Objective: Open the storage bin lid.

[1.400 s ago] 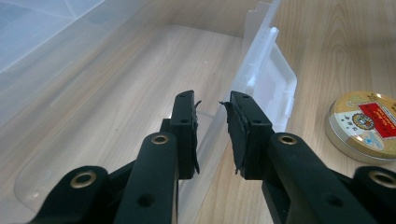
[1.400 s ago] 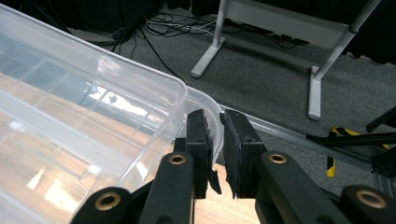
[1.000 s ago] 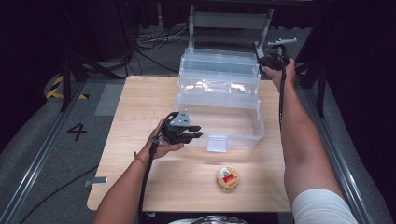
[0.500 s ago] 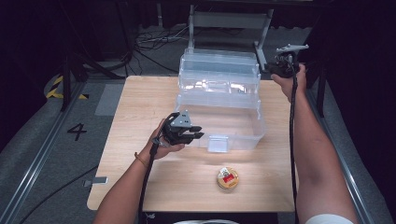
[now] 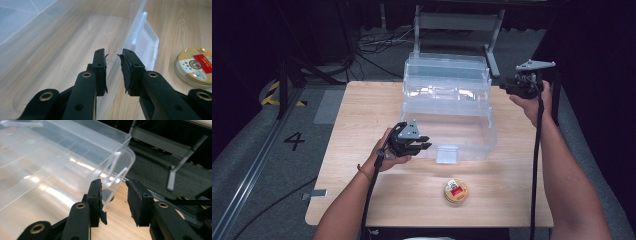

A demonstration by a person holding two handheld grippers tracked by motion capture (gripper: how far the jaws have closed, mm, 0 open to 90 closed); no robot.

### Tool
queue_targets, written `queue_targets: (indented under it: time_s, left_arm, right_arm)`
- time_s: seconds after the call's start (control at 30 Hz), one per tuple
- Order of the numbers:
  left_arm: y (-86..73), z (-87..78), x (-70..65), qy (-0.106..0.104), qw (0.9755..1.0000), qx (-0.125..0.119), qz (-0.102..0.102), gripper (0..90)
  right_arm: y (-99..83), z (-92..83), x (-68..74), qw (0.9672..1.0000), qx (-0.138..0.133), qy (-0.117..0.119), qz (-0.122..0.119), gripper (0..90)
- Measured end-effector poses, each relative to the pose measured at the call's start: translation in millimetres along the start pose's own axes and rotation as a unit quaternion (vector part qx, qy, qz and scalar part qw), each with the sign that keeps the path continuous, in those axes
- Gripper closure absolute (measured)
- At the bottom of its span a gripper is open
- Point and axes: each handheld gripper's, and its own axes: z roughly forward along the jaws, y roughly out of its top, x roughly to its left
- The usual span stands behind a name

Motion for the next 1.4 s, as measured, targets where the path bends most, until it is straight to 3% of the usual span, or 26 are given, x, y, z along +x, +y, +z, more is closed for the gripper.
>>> queue_targets:
  time_s: [0.4,0.7,1.1,1.27,1.4]
  left_arm:
    - [4.8,-1.0,-4.4,0.016,0.9998,0.009,0.010,75.9]
    - [8.2,-1.3,-6.1,0.021,0.9994,0.022,0.019,76.4]
    - [16.2,-8.9,-11.9,0.047,0.9963,0.060,0.040,79.2]
    - [16.7,-17.6,-14.8,0.058,0.9952,0.061,0.050,81.4]
    - [14.5,-28.8,-17.2,0.059,0.9953,0.059,0.049,82.1]
  right_arm:
    - [-27.0,-34.8,24.9,0.9984,0.008,0.040,-0.039,58.9]
    - [-48.4,-47.6,43.2,0.9958,0.028,0.062,-0.061,56.9]
    - [-71.6,-71.1,55.7,0.9911,0.040,0.096,-0.083,51.9]
    - [-78.9,-78.5,59.4,0.9885,0.047,0.109,-0.093,51.1]
    - [-83.3,-80.0,60.3,0.9886,0.049,0.101,-0.101,51.1]
